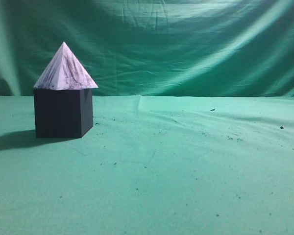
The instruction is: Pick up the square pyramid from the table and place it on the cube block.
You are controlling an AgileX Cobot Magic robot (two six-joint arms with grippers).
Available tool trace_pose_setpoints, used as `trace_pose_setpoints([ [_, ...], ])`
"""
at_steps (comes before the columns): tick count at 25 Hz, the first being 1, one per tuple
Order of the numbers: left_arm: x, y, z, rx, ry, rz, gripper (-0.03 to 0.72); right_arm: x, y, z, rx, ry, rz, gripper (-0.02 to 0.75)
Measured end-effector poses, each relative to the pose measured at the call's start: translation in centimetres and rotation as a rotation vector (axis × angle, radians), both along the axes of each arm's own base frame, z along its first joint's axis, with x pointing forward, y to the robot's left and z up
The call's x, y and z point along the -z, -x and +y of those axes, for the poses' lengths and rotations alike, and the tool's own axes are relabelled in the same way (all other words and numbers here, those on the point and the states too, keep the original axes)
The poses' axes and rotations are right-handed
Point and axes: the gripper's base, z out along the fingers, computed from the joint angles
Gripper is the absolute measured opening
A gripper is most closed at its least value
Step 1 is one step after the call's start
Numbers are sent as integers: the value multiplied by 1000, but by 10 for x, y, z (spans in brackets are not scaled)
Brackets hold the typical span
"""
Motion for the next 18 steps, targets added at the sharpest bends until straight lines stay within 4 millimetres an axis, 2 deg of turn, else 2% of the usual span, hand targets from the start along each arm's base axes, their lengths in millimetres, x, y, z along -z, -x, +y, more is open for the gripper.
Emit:
trace_pose_setpoints([
  [1, 0, 0, 0, 0, 0, 0, 0, 10, -1, -1, 34, 0, -8, 47],
  [6, 0, 0, 0, 0, 0, 0, 0, 57, -14, -3, 155, 7, 21, 47],
  [10, 0, 0, 0, 0, 0, 0, 0, 89, -19, -4, 178, 8, 96, 47],
  [13, 0, 0, 0, 0, 0, 0, 0, 102, -20, -3, 178, 2, 133, 47],
  [18, 0, 0, 0, 0, 0, 0, 0, 102, -20, -3, 177, 0, 124, 47],
])
